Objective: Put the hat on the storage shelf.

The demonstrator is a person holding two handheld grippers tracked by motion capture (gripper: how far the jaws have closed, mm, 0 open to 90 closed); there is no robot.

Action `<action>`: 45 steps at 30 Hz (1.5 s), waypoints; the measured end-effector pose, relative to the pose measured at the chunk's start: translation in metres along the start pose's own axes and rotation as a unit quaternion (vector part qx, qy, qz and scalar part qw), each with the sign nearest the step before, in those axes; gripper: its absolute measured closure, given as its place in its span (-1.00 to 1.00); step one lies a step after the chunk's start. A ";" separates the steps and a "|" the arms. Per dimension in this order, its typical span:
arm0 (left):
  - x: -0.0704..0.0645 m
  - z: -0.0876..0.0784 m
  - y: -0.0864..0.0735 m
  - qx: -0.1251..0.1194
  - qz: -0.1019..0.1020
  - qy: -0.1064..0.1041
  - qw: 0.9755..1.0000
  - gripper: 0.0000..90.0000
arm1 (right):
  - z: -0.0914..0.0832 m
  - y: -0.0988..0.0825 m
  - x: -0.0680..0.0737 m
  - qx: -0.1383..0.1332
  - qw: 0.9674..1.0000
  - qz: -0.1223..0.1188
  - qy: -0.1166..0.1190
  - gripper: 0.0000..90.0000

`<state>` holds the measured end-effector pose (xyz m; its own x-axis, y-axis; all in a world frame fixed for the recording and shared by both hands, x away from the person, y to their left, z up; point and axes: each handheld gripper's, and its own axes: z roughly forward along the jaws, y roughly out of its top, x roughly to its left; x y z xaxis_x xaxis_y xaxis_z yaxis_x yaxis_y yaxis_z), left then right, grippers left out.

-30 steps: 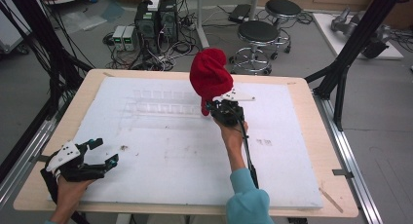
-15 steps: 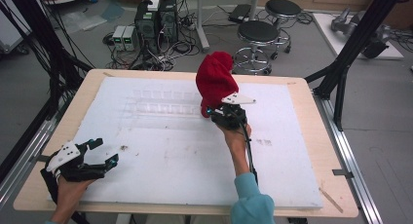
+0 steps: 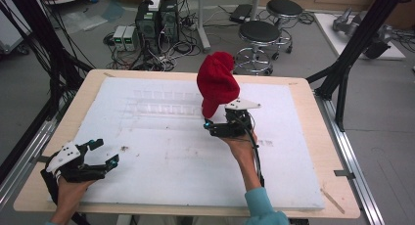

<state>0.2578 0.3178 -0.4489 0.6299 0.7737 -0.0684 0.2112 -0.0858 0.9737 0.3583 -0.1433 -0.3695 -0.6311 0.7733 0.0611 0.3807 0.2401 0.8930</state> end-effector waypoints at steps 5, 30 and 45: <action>0.000 0.000 0.000 0.000 0.000 0.000 1.000 -0.75 | -0.023 -0.008 0.009 -0.030 0.999 -0.018 0.007 -0.75; -0.002 -0.005 -0.002 -0.027 0.004 0.021 0.999 -0.75 | -0.113 -0.125 -0.020 -0.150 0.987 0.009 -0.064 -0.75; -0.004 -0.006 -0.003 -0.034 0.007 0.029 0.999 -0.75 | -0.104 -0.141 -0.019 -0.159 0.983 0.015 -0.093 -0.75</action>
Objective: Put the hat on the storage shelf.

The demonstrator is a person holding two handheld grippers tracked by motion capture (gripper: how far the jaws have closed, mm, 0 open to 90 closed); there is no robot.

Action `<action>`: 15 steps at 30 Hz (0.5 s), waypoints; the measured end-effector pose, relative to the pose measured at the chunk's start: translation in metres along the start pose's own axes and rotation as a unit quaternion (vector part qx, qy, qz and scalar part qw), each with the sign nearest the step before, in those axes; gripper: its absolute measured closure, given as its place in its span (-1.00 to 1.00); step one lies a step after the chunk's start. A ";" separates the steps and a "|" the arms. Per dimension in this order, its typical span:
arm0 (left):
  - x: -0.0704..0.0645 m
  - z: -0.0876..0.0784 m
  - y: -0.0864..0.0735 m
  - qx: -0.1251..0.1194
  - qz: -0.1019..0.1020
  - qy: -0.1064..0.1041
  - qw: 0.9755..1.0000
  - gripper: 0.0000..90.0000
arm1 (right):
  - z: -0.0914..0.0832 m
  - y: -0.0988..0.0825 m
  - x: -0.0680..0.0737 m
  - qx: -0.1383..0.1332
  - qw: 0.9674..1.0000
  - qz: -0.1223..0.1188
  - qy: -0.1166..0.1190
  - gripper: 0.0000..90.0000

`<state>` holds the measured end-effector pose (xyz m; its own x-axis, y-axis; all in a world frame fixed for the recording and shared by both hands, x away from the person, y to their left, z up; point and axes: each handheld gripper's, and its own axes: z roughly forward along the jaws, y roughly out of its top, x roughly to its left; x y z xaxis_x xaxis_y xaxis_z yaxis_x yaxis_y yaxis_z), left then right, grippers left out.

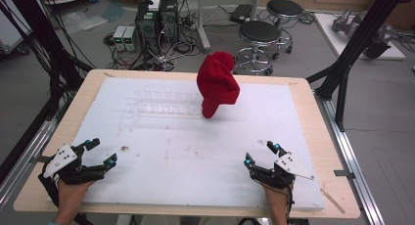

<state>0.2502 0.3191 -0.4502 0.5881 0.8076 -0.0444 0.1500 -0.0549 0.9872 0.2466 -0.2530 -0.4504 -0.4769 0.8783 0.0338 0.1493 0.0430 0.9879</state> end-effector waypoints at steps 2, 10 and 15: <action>0.000 -0.001 0.000 -0.004 0.002 0.001 1.000 -0.75 | -0.001 0.000 0.001 -0.001 1.000 0.002 -0.001 -0.75; -0.001 -0.003 -0.001 -0.018 0.007 -0.002 1.000 -0.75 | -0.002 -0.001 0.002 -0.013 1.000 -0.008 -0.007 -0.75; -0.001 -0.003 -0.001 -0.018 0.008 -0.001 1.000 -0.75 | -0.003 -0.002 0.001 -0.014 1.000 -0.004 -0.004 -0.75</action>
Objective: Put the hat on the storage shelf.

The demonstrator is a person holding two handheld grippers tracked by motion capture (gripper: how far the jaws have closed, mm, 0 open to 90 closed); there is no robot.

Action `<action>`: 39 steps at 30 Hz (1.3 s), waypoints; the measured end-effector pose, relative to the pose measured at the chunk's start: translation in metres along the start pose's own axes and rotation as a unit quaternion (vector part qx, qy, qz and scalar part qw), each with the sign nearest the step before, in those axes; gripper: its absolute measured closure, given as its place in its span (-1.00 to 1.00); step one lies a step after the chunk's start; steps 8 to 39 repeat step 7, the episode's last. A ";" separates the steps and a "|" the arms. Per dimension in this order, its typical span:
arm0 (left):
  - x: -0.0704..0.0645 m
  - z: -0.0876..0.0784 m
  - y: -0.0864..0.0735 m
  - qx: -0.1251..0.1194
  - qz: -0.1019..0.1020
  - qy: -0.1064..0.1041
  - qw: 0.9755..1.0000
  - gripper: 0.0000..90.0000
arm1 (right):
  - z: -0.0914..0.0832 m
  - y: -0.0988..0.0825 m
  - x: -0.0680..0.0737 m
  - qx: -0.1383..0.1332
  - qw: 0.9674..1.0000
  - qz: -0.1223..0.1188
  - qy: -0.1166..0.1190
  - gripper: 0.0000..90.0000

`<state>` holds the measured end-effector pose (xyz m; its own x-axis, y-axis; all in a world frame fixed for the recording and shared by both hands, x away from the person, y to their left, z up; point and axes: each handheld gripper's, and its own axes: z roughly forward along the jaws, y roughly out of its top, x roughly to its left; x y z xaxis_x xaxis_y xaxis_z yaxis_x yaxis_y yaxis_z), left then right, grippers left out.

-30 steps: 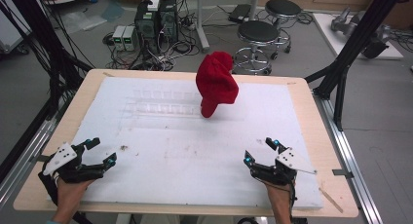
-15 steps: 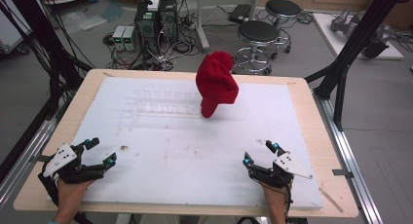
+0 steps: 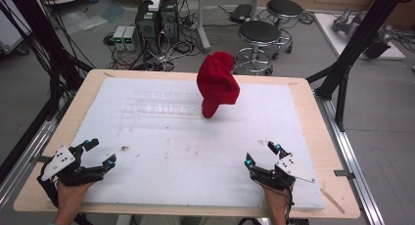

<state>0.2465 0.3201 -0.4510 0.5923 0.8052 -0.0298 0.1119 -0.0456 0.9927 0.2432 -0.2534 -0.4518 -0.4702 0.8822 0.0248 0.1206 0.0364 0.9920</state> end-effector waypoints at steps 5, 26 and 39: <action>0.000 -0.002 -0.001 -0.013 0.002 0.000 1.000 -0.74 | 0.000 0.000 0.001 -0.001 1.000 -0.002 0.001 -0.75; 0.000 -0.003 -0.001 -0.018 -0.001 -0.003 1.000 -0.74 | 0.000 0.000 0.000 -0.004 1.000 -0.003 0.000 -0.75; 0.000 -0.003 -0.001 -0.018 -0.001 -0.003 1.000 -0.74 | 0.000 0.000 0.000 -0.004 1.000 -0.003 0.000 -0.75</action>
